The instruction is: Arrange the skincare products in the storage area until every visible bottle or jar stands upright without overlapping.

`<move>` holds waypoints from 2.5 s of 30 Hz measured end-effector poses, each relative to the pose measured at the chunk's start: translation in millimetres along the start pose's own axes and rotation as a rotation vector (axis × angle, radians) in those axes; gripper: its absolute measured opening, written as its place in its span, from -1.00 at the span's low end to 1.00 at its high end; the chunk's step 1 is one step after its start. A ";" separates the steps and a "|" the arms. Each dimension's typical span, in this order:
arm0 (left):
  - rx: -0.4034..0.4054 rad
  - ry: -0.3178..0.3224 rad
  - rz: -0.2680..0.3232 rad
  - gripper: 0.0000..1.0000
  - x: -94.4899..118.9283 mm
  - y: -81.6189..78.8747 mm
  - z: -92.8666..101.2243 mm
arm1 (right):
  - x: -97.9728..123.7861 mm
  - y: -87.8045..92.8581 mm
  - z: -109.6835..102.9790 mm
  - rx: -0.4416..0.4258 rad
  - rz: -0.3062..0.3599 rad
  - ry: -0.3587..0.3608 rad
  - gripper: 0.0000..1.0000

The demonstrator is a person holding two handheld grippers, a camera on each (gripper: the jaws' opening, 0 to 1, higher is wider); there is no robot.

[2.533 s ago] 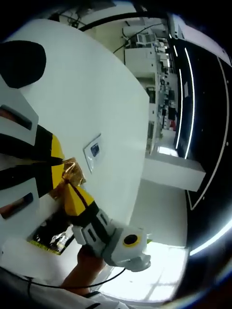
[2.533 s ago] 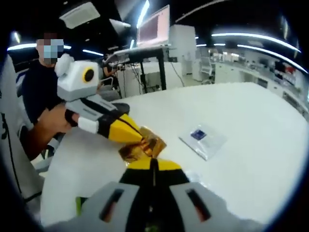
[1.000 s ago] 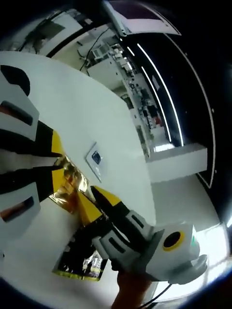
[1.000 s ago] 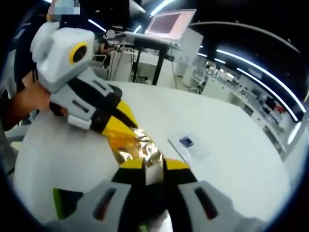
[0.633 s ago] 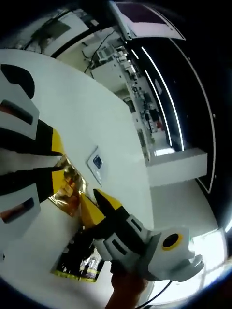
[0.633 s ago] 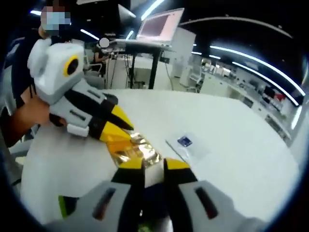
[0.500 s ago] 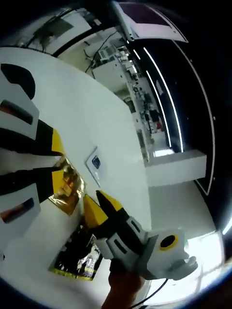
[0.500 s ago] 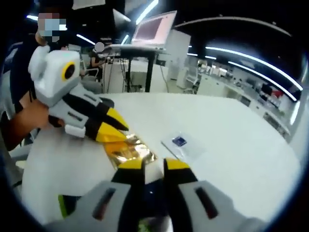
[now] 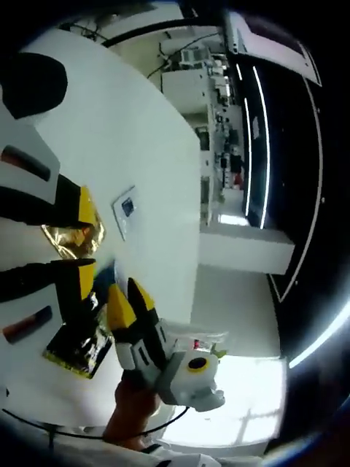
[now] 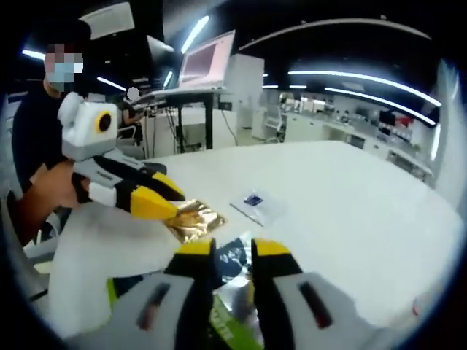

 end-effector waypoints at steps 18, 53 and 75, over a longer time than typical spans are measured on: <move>-0.035 0.081 -0.040 -0.21 -8.6 11.3 45.3 | 53.3 35.1 3.5 -0.057 -0.025 0.077 0.00; -0.090 0.160 -0.178 -0.36 -27.2 25.2 56.8 | 57.2 55.0 3.7 -0.120 -0.086 0.086 0.02; -0.121 0.117 -0.234 -0.44 -23.3 27.0 56.5 | 57.0 55.1 3.2 -0.131 -0.076 0.086 -0.03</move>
Point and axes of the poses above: the point that each gripper's makers call its tool centre point, and the gripper's own axes: x roughly backward along the fingers, z roughly to its right, y roughly out of its underside, the point moved 1 cm from there along x, roughly backward along the fingers, and after that the axes turned 5 degrees about -y, right-handed, at the moved point
